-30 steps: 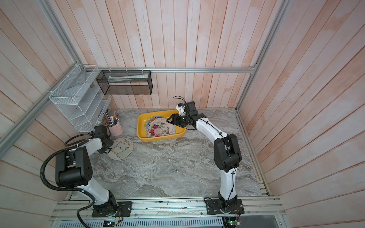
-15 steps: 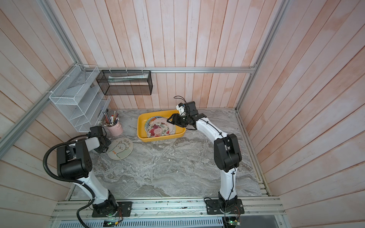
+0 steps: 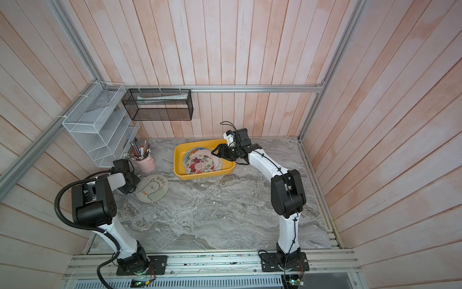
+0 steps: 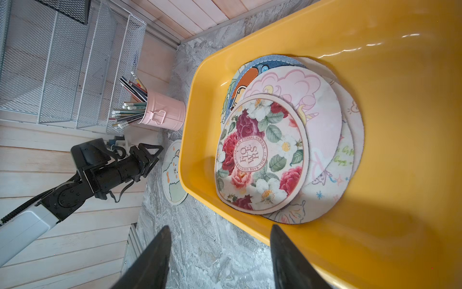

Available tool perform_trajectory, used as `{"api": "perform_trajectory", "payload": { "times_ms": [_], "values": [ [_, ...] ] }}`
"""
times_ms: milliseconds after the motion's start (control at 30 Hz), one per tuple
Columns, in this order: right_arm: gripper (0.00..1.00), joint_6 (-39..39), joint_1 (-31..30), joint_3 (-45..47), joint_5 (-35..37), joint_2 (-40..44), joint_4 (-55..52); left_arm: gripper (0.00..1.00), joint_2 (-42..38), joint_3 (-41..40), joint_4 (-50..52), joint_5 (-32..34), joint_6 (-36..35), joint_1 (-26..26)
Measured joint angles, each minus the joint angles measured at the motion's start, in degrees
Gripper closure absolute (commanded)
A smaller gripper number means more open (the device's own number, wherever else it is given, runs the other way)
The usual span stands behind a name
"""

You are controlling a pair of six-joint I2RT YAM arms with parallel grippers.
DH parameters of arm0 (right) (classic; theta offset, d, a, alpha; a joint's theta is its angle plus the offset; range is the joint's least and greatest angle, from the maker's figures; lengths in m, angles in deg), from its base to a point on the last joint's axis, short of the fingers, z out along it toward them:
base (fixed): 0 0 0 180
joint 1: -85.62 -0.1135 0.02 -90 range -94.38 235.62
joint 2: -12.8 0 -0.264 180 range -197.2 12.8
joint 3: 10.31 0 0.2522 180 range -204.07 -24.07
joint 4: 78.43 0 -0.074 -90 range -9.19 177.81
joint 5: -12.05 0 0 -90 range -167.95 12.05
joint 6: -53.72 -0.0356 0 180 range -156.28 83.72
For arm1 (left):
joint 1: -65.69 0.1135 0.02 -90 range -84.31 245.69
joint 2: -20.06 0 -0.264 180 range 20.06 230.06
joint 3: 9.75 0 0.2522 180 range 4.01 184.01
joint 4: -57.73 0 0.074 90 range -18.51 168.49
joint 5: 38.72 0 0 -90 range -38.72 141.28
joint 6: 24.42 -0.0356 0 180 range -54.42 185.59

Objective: Put the coasters into the storage box
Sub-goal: Move the coaster to the center of the board.

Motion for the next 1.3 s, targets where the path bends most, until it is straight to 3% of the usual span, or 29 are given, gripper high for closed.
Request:
{"api": "perform_trajectory", "payload": {
  "times_ms": [700,967,1300],
  "values": [
    [0.37,0.0,0.7,2.4,-0.2,3.5,0.2,0.38,-1.4,0.1,7.9,1.5,-1.4,-5.2],
    [0.37,0.0,0.7,2.5,-0.4,3.6,0.2,0.38,-2.1,-0.6,6.1,-5.1,-11.6,-12.3],
    [0.37,0.0,0.7,2.5,-0.7,3.6,0.2,0.38,-5.8,-4.4,6.4,-9.5,-13.6,-16.3]
  ]
}}
